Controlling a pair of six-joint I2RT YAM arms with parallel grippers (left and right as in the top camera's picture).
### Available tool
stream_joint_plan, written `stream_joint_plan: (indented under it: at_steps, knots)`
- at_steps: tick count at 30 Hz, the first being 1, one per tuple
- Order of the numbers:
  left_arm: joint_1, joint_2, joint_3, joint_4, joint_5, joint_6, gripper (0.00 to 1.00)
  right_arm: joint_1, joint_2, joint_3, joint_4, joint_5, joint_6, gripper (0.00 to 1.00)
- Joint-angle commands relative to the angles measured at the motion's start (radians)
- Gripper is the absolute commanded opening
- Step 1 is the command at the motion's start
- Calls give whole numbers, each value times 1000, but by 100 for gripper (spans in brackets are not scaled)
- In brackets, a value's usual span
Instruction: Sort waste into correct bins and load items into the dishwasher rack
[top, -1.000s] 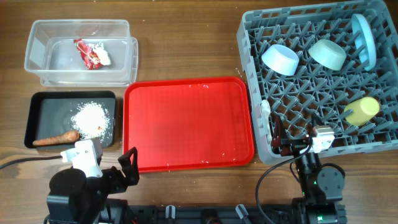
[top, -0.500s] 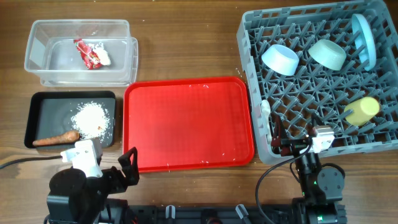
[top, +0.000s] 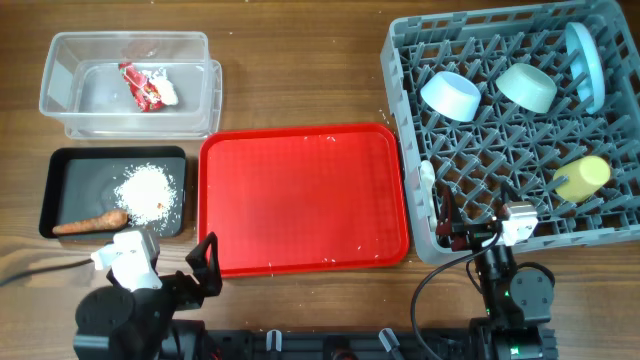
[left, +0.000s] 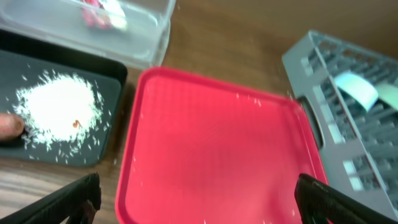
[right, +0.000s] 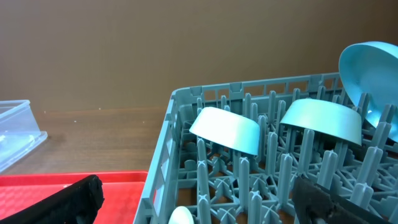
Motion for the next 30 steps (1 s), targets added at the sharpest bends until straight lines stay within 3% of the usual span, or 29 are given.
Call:
stream_joint_plan:
  at_steps: [1, 7, 11, 14, 18, 30]
  knots:
    - [45, -113, -167, 85, -26, -9, 100, -6, -13, -1, 4, -14, -14, 100]
    - [58, -208, -459, 484, -26, -5, 100, -6, -13, -1, 4, -14, -14, 100]
    - [58, -208, -630, 895, -26, 90, 100, -6, -13, -1, 4, -14, -14, 100]
    - [58, -208, -707, 1059, -24, 175, 100, -6, -13, -1, 4, -14, -14, 100]
    - [58, -208, -739, 975, -19, 179, 100, -6, -13, -1, 4, -14, -14, 100]
    - [58, -207, -739, 977, -18, 179, 100, -6, -13, -1, 4, -14, -14, 100]
